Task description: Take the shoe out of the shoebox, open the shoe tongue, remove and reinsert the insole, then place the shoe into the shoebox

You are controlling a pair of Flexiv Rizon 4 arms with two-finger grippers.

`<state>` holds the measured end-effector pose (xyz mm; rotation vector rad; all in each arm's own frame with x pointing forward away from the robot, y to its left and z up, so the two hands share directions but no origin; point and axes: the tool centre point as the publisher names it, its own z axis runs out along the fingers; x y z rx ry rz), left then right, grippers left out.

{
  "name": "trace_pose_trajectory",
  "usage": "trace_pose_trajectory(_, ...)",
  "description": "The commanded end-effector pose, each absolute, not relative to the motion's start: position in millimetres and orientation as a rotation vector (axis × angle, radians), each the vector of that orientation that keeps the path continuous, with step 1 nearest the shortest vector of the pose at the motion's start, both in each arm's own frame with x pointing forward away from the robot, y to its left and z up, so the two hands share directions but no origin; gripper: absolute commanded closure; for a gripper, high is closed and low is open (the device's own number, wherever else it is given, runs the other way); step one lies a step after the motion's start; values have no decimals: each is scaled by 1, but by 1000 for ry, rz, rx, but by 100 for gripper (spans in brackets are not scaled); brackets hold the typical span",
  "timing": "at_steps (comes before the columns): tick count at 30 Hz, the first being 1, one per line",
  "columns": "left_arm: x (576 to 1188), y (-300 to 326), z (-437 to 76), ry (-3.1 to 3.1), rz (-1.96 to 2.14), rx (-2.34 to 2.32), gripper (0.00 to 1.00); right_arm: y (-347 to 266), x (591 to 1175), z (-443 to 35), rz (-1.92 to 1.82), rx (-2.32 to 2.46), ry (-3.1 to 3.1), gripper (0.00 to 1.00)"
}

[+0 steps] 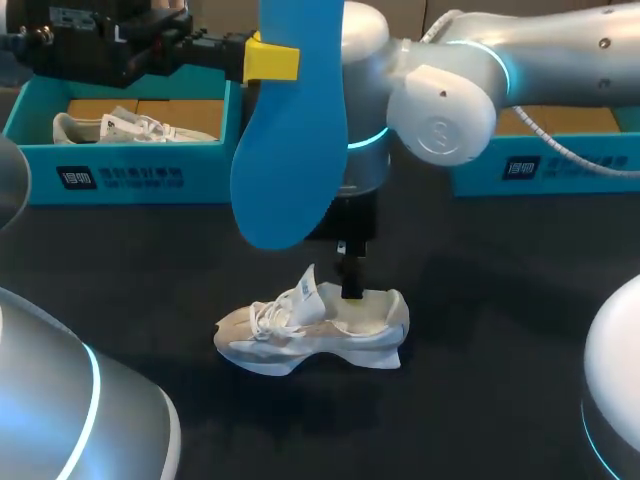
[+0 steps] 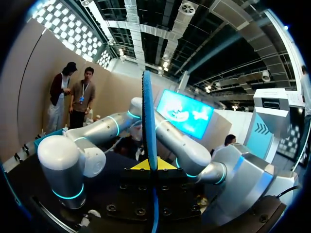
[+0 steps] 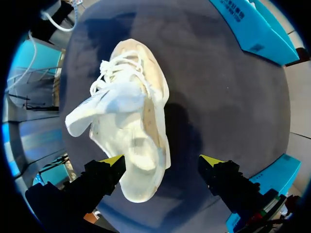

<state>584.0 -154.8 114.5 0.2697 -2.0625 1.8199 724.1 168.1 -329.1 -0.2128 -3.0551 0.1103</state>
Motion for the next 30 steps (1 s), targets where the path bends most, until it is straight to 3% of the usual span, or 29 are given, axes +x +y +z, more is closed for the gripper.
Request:
trace_pose_trajectory(1,586,-156,115,-2064,1815,267,100,173,729,-347,82,-206,-3044,0)
trace_pose_trajectory(16,586,-156,115,-2064,1815,267,100,174,719,-380,16,-245,-2982,3)
trace_pose_trajectory(18,586,-156,115,-2064,1815,267,100,173,718,-383,4,-253,-2977,18)
trace_pose_trajectory(19,586,-156,115,-2064,1815,267,100,173,718,-384,-1,-254,-2976,50)
trace_pose_trajectory(21,586,-156,115,-2064,1815,267,100,173,718,-387,-7,-260,-2970,67)
trace_pose_trajectory(22,586,-156,115,-2064,1815,267,100,173,717,-388,-10,-262,-2966,91)
trace_pose_trajectory(23,586,-156,115,-2064,1815,267,100,173,717,-388,-11,-264,-2962,100)
trace_pose_trajectory(30,586,-156,115,-2064,1815,267,100,175,711,-388,-17,-283,-2945,100)
